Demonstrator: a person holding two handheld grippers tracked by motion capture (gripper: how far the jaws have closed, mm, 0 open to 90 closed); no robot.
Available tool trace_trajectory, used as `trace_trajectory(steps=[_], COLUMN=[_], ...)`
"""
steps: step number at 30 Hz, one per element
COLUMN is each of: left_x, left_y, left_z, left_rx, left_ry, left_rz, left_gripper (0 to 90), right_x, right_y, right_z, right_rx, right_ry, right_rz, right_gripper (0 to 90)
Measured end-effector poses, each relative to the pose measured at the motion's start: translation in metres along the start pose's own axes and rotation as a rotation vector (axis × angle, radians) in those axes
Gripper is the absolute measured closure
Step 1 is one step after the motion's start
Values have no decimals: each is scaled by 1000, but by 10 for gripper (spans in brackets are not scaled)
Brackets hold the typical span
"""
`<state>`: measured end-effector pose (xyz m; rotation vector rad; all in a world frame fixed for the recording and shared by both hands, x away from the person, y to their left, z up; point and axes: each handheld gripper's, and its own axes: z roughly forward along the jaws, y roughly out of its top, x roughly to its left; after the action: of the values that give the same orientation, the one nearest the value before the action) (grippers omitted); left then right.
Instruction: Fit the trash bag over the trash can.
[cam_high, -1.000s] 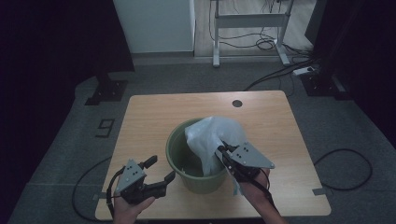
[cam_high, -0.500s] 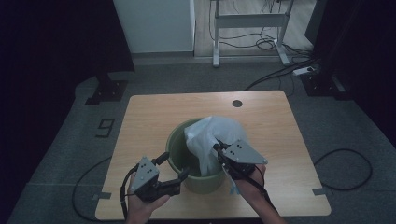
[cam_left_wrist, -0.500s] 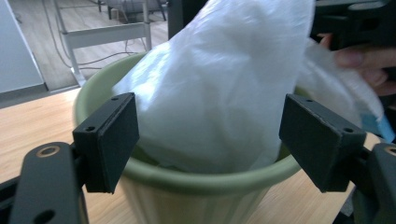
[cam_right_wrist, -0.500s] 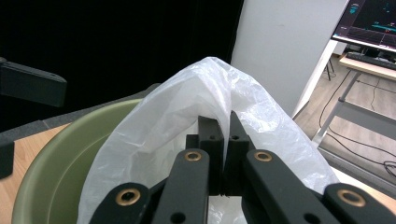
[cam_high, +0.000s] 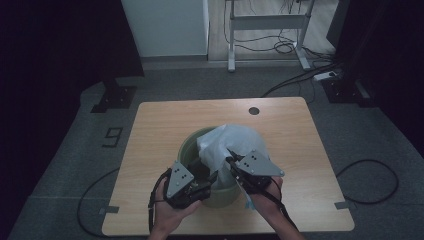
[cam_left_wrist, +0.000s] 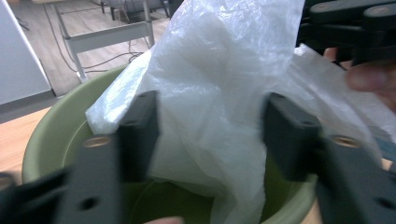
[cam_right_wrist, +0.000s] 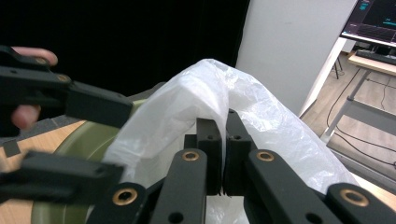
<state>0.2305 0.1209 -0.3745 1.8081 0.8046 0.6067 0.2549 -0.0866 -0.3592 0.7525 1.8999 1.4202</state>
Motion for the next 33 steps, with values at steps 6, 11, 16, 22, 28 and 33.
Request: trace_trajectory(steps=[6, 11, 16, 22, 28, 33], left_x=[4, 14, 24, 27, 26, 30], left_y=[-1, 1, 1, -1, 1, 1], left_z=[2, 2, -2, -4, -5, -8], left_rx=[7, 16, 4, 1, -6, -16], left_ry=[-38, -85, -99, -91, -86, -88], left_rz=[-6, -38, -61, -74, -74, -80], left_gripper=[722, 852, 894, 896, 895, 895], right_x=[1, 5, 12, 19, 16, 12], right_y=[-3, -7, -18, -55, -87, -107], right_z=[-2, -10, -31, -67, -69, -59], right_rx=[-2, -37, -47, -49, -26, 0], right_ry=[29, 24, 16, -16, -97, -150], right_rz=[1, -13, 11, 57, 113, 126], right_gripper=[811, 522, 378, 319, 299, 302])
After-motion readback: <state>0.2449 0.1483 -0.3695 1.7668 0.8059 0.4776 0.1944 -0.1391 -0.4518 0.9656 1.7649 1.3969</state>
